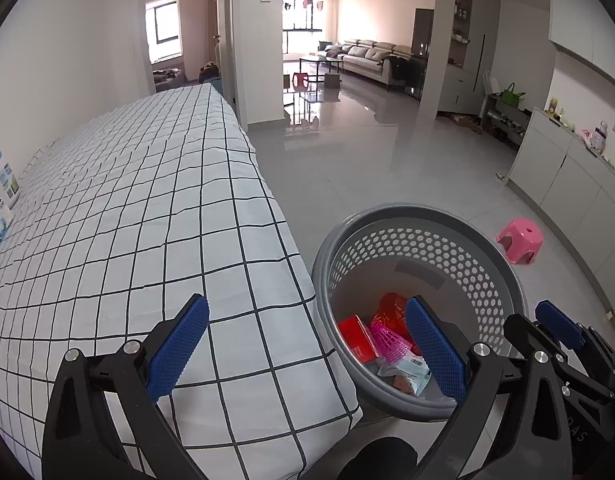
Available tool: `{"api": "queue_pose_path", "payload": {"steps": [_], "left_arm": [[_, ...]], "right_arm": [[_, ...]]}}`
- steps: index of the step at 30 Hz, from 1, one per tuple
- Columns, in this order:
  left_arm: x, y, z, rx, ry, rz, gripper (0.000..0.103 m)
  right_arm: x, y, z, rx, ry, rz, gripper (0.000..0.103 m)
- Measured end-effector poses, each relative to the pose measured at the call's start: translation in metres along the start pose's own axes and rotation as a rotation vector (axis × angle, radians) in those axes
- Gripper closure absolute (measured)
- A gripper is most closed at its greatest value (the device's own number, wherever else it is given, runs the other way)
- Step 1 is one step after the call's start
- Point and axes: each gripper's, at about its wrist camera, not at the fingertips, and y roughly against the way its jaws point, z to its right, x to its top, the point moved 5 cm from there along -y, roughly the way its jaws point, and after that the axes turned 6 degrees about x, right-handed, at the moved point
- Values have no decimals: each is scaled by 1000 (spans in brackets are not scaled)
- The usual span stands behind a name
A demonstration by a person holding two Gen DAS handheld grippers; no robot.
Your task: Collect trash
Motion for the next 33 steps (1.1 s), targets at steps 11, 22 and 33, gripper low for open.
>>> {"api": "queue_pose_path", "payload": {"steps": [11, 22, 33], "left_arm": [[-1, 2, -1, -1, -6, 9, 6], [-2, 3, -1, -7, -6, 10, 6], [-3, 2, -5, -12, 5, 2, 6]], "right_arm": [[-2, -1, -1, 3, 1, -2, 40], [-2, 0, -1, 6, 4, -4, 40], [-1, 3, -6, 8, 13, 1, 40]]}}
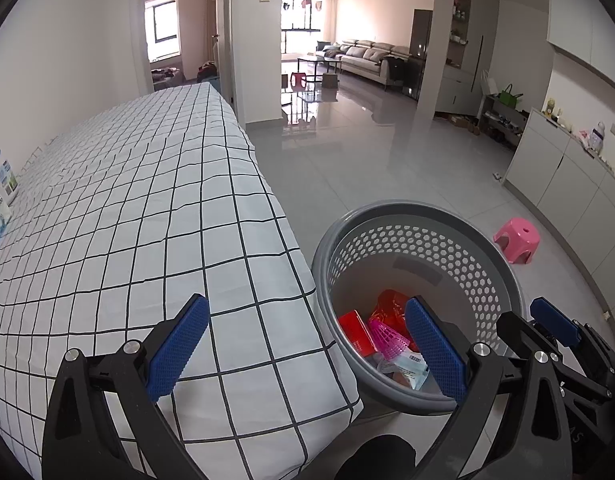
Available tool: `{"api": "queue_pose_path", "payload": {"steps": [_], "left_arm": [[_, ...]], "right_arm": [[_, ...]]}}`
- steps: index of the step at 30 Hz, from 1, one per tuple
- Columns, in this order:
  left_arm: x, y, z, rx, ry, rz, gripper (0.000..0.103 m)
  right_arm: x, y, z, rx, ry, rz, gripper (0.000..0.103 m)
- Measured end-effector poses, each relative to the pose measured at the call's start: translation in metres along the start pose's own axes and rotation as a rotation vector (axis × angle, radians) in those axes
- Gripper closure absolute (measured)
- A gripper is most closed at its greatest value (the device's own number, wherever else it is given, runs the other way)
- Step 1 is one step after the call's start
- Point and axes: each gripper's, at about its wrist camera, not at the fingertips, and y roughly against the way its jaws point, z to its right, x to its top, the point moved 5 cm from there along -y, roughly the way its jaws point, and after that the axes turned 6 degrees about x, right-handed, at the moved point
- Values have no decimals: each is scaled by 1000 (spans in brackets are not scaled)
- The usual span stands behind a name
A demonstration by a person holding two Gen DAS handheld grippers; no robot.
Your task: Collect trash
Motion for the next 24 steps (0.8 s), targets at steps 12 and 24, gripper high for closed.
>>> {"api": "queue_pose_path", "payload": {"steps": [12, 24], "left_arm": [[0, -2, -2, 6, 3, -3, 6], [-1, -1, 0, 2, 0, -4, 6]], "right_arm": [[-1, -1, -2, 3, 1, -2, 40], [-3, -2, -2, 3, 1, -2, 40]]}}
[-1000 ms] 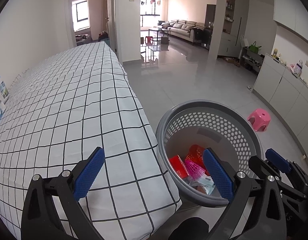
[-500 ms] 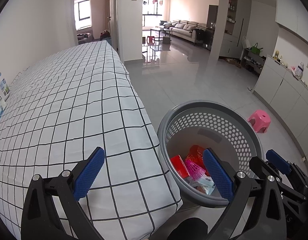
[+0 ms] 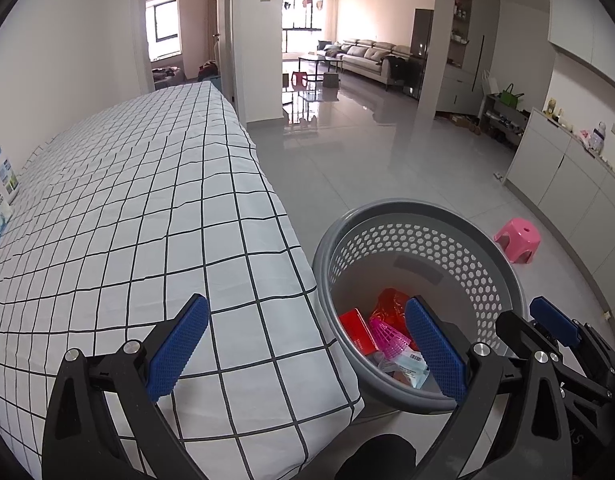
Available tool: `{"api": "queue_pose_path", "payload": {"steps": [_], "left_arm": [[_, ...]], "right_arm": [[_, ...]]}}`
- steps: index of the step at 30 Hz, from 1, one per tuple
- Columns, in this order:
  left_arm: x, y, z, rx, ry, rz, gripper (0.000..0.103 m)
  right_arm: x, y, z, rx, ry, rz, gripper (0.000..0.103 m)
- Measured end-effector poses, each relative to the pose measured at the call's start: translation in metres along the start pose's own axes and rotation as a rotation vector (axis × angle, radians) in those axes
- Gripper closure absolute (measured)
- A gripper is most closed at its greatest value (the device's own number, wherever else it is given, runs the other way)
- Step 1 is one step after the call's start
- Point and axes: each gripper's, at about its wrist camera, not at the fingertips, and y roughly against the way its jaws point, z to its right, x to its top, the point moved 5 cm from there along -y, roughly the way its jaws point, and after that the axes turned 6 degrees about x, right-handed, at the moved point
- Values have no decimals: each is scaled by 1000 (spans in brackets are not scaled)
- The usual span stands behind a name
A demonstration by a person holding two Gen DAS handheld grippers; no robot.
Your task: Collect trash
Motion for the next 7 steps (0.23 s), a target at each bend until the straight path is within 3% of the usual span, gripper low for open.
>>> {"api": "queue_pose_path", "payload": {"steps": [7], "left_arm": [[-1, 1, 0, -4, 6, 1, 6]], "right_arm": [[0, 0, 0, -1, 1, 1, 40]]}}
